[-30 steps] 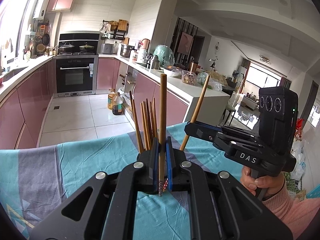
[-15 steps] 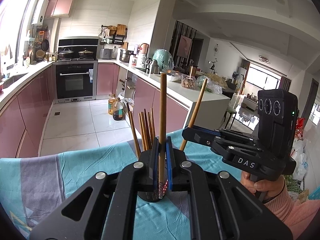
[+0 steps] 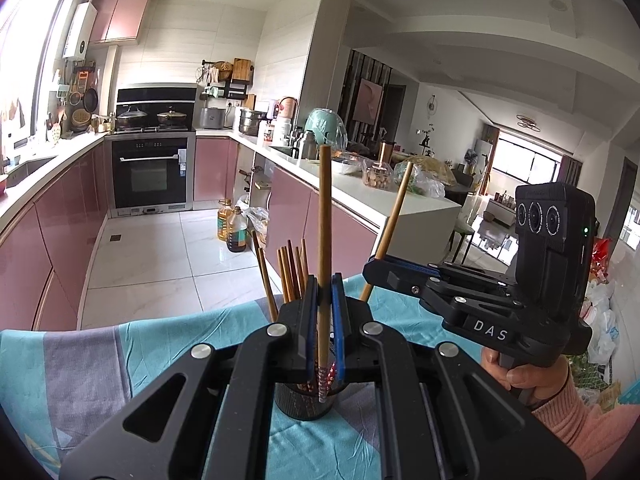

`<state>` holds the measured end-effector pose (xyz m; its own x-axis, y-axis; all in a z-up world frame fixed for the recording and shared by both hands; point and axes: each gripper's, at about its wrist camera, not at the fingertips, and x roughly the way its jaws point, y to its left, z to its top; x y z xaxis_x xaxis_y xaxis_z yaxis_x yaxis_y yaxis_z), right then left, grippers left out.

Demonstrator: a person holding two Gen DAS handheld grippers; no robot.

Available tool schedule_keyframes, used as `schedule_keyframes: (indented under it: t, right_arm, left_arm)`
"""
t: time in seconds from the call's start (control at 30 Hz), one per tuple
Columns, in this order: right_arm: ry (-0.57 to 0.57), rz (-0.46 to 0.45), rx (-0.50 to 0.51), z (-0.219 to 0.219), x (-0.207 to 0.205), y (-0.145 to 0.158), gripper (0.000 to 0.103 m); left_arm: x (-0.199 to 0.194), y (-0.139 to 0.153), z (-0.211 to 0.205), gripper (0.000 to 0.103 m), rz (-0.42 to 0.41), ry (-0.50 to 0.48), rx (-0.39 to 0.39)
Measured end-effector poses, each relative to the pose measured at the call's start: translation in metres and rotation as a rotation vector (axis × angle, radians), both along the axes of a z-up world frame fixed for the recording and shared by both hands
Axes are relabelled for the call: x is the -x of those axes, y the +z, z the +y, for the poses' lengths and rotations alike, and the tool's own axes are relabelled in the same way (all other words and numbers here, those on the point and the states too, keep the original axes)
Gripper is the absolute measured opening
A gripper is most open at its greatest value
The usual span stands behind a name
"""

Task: Organize utensils
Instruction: 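Carry both upright chopsticks over the holder and lower them toward its opening, then push both chopsticks down into the holder among the others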

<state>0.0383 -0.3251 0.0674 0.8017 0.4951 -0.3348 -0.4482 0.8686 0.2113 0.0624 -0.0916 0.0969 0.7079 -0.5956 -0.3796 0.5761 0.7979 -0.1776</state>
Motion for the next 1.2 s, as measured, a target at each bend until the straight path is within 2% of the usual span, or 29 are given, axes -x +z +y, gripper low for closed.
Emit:
schedule_keyframes:
  t: [0.6,1.2]
  right_arm:
    - [-0.031,0.032,0.009,-0.001,-0.013,-0.009,0.005]
    - [-0.053,0.069,0.021,0.004,-0.024,-0.016,0.005]
  left_arm:
    - [-0.004,-0.004,-0.009,0.007,-0.014,0.023,-0.024]
    - [-0.011,-0.004,-0.020,0.007,0.006,0.029,-0.051]
